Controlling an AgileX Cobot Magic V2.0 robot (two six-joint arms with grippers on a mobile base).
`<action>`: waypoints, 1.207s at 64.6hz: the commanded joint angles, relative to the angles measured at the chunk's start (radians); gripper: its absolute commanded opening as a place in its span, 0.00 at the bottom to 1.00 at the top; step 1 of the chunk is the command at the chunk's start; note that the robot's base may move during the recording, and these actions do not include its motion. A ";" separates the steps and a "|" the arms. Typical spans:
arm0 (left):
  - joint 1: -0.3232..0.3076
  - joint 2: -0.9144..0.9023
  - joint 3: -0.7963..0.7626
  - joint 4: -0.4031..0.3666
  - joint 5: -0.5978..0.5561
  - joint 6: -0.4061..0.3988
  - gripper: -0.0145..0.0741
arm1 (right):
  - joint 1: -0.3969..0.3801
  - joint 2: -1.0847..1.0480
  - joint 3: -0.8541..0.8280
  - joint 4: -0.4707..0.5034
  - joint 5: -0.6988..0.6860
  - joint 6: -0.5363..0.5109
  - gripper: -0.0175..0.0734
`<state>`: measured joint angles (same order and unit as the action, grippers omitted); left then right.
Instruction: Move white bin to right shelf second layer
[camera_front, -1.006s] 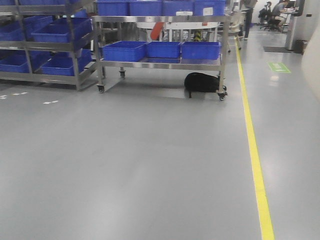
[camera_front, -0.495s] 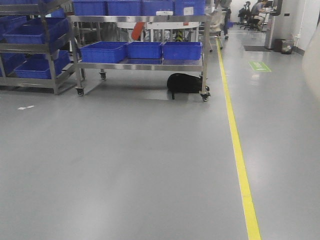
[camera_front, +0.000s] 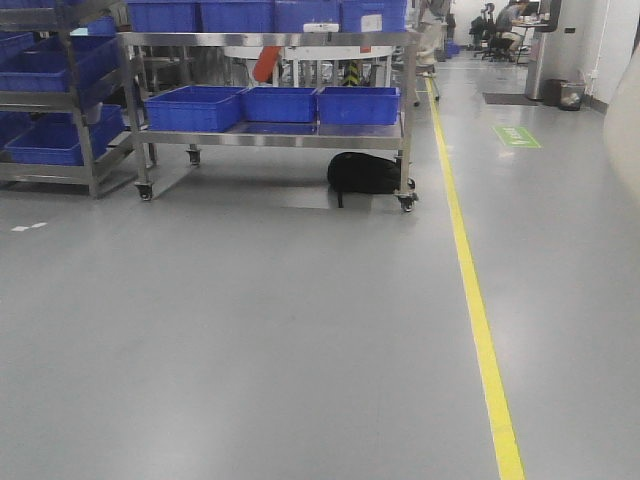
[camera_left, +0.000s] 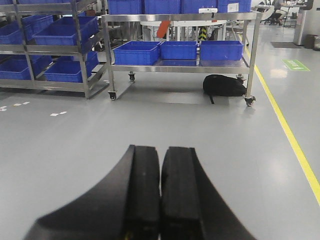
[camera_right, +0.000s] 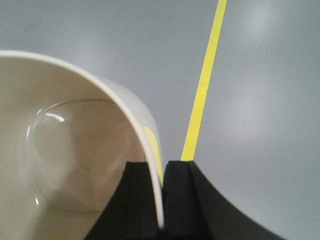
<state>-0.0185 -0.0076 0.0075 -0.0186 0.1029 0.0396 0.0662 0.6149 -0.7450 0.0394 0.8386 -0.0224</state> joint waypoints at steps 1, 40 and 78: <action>0.000 -0.019 0.029 -0.008 -0.081 -0.005 0.26 | 0.003 -0.001 -0.029 0.005 -0.083 -0.003 0.25; 0.000 -0.019 0.029 -0.008 -0.081 -0.005 0.26 | 0.003 -0.001 -0.029 0.005 -0.082 -0.003 0.25; 0.000 -0.019 0.029 -0.008 -0.081 -0.005 0.26 | 0.003 -0.001 -0.029 0.005 -0.082 -0.003 0.25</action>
<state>-0.0185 -0.0076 0.0075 -0.0186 0.1029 0.0396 0.0662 0.6149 -0.7450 0.0394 0.8386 -0.0224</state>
